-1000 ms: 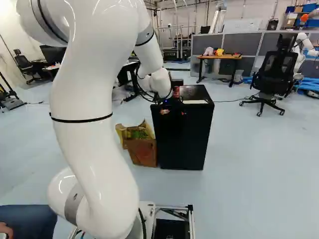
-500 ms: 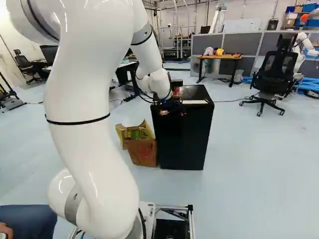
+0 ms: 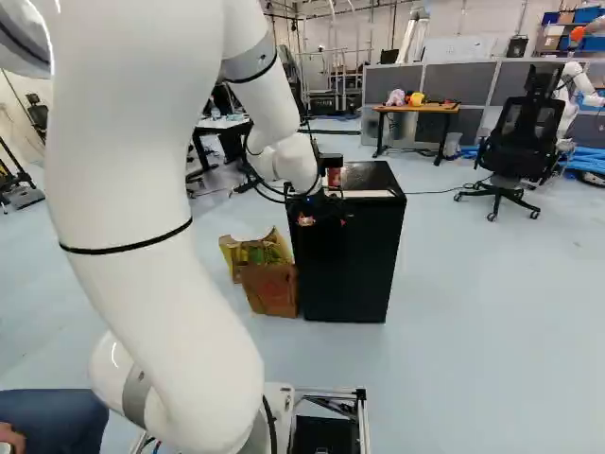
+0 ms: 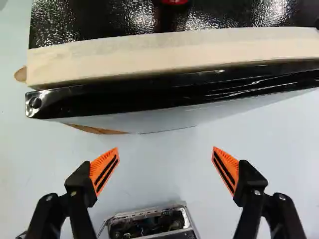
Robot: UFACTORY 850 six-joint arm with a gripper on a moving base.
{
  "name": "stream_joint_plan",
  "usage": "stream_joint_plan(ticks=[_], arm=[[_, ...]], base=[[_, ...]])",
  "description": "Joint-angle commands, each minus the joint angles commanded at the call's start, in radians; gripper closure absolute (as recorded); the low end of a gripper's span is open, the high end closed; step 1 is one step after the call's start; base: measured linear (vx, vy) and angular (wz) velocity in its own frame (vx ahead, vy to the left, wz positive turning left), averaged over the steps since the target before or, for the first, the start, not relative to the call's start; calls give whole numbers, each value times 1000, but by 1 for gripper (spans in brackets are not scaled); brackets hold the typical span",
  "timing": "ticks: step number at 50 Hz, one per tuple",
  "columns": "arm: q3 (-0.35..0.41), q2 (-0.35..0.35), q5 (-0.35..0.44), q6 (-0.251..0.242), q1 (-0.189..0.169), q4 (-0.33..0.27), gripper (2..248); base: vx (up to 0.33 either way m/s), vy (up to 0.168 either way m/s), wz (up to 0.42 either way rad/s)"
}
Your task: Grab a drink from the fridge
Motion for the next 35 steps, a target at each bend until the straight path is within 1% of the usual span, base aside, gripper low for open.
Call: stream_joint_plan(ticks=[18,35], arm=[[97,86,120,0,1,-32,3],[168,152,235,0,-12,-62,3]], base=[[0,0,0],[0,0,0]])
